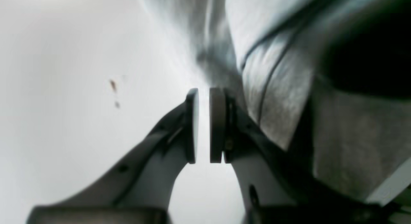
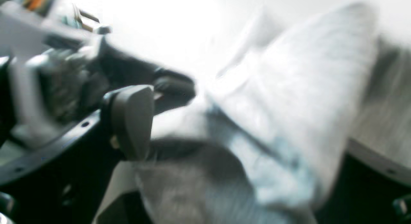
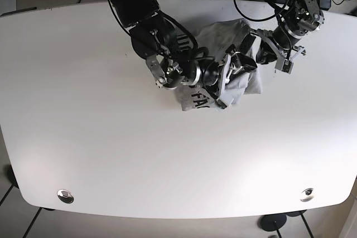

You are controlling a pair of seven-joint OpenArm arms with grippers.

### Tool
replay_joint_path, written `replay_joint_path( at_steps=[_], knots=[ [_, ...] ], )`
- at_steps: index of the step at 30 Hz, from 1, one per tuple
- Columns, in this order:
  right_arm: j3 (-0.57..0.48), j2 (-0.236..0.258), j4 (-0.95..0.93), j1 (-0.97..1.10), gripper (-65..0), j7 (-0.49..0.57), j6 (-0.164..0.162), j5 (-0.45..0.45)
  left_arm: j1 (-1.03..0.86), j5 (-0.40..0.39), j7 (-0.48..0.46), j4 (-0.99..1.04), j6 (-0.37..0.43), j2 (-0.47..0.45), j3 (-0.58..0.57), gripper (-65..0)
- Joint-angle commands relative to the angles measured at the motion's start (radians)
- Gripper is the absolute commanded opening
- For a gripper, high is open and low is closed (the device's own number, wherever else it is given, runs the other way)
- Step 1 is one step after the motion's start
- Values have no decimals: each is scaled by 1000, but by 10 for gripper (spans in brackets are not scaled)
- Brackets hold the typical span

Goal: Fold the T-shirt properly

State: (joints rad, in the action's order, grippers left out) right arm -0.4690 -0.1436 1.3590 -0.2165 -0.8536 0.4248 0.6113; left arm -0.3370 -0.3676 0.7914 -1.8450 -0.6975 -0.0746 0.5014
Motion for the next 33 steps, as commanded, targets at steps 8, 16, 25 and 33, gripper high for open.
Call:
replay_joint_path(
  at_steps=[8, 16, 25, 33],
  knots=[
    [-156, -13, -71, -182, -155, 93, 7, 181, -47, -6, -14, -71, -1, -9, 256, -610],
    [48, 94, 93, -90, -155, 106, 7, 178, -47, 0, -14, -138, -1, 54, 220, -607],
    [180, 192, 26, -131, -449, 110, 7, 66, -49, -5, -14, -152, -1, 68, -152, -607],
    [175, 72, -174, -139, -561, 307, 15, -394, -136, 5, -14, -130, -1, 11, -223, -607]
  ],
)
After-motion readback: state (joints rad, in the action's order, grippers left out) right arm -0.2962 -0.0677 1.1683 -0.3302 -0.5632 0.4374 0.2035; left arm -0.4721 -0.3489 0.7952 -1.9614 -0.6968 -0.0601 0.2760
